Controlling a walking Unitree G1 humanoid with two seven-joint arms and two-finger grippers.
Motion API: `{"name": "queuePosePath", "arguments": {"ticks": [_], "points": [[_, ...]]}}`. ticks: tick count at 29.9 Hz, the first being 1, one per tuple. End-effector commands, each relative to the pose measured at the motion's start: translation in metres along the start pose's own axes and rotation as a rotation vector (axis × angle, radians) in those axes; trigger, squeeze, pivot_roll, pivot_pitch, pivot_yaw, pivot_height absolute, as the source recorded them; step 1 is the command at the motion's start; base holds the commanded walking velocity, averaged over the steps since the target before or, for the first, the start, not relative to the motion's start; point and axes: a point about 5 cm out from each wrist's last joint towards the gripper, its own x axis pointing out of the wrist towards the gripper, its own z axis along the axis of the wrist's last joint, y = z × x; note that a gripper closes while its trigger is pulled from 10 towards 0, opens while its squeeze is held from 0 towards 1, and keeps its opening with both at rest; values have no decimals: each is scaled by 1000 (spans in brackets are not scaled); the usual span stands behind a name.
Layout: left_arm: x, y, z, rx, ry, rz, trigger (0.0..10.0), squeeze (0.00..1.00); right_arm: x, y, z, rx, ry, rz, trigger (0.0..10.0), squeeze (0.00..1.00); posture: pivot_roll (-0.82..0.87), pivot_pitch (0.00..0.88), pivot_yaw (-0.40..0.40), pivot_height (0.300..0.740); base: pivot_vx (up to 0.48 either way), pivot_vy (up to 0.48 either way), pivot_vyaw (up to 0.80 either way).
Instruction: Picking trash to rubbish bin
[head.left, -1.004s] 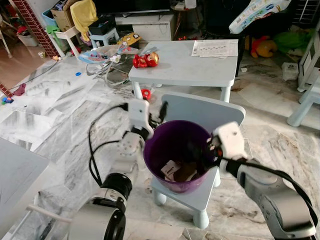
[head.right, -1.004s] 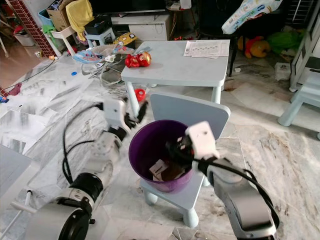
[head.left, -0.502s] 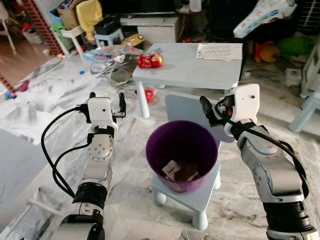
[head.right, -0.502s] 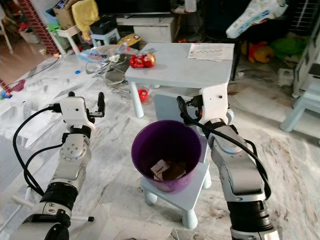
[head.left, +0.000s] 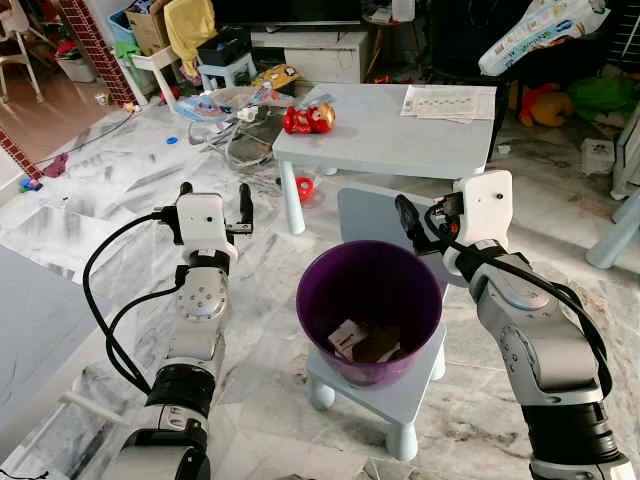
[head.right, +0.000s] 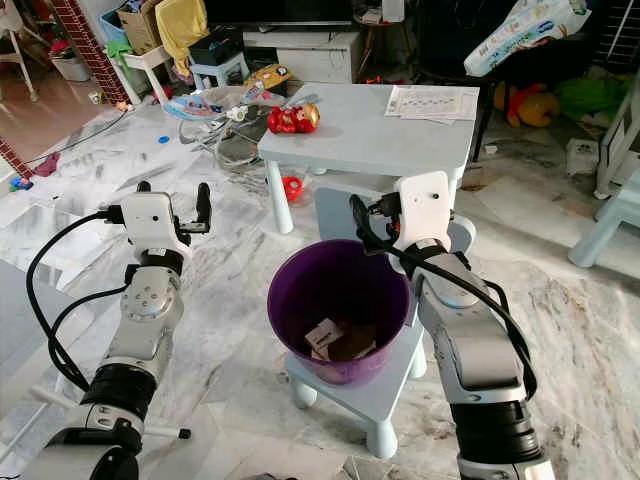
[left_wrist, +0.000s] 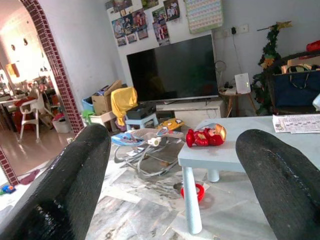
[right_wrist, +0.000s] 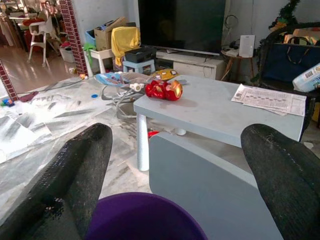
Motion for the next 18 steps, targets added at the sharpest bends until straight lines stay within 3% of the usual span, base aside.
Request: {"name": "queuePosePath", "arguments": {"ticks": [1, 8, 9, 10, 13, 18], "points": [[1, 4, 3, 14, -8, 11, 10000, 1000, 1, 1, 2, 3, -8, 8, 10000, 902, -91, 46, 116, 740, 0, 0, 0], [1, 4, 3, 14, -8, 11, 10000, 1000, 1, 1, 2, 3, -8, 8, 10000, 902, -91, 46, 116, 740, 0, 0, 0], [-3, 8, 3, 18, 3, 26, 10000, 1000, 6, 0, 6, 1, -42, -2, 10000, 553, -87, 46, 114, 740, 0, 0, 0], [-9, 17, 12, 29, -13, 87, 10000, 0, 16, 4, 16, 23, -115, -14, 10000, 0, -37, 48, 83, 740, 0, 0, 0], [-18, 28, 25, 37, -38, 156, 10000, 0, 27, 10, 31, 62, -207, -31, 10000, 0, -39, 49, 84, 740, 0, 0, 0], [-21, 20, 29, 24, -12, 122, 10000, 0, 29, 6, 28, 65, -222, -48, 10000, 0, -42, 49, 86, 740, 0, 0, 0]]}}
